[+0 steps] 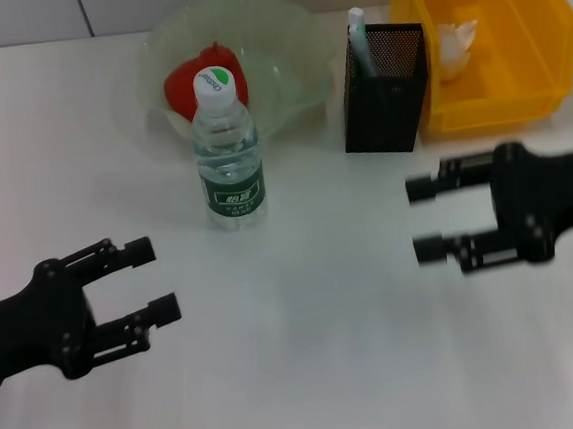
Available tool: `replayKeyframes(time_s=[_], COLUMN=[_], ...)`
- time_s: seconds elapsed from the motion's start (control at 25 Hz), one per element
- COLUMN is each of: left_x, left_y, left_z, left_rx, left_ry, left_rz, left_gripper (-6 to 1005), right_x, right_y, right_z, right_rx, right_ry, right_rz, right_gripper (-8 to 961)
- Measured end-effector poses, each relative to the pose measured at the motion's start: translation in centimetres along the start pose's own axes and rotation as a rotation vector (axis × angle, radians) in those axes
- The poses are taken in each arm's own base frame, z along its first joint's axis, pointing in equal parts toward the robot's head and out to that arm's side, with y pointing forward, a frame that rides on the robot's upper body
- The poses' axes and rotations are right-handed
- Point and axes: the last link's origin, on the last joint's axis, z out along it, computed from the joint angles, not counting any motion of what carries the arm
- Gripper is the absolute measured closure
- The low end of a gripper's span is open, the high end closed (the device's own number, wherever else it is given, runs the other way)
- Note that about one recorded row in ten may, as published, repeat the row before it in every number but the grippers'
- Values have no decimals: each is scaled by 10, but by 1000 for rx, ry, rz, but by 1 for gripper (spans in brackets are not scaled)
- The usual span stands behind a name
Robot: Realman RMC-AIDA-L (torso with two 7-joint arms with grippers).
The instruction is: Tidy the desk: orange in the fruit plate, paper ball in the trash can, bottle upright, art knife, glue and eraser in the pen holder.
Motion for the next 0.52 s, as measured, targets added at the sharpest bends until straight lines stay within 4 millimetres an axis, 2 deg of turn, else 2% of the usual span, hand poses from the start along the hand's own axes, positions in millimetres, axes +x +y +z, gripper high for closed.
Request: replayKeyframes(time_s=[0.24,0.52], left_x=[-2,0], left_y=[3,5], left_z=[-5,-5], left_rx=[-2,-14], left_ry=[2,8], left_rz=[18,19], left_gripper=[227,227], right_x=[25,34], right_y=[12,17], right_z=[18,27], right_rx=[-71,-88], right_ry=[0,-21], right_rz=[50,53], right_gripper=[269,269])
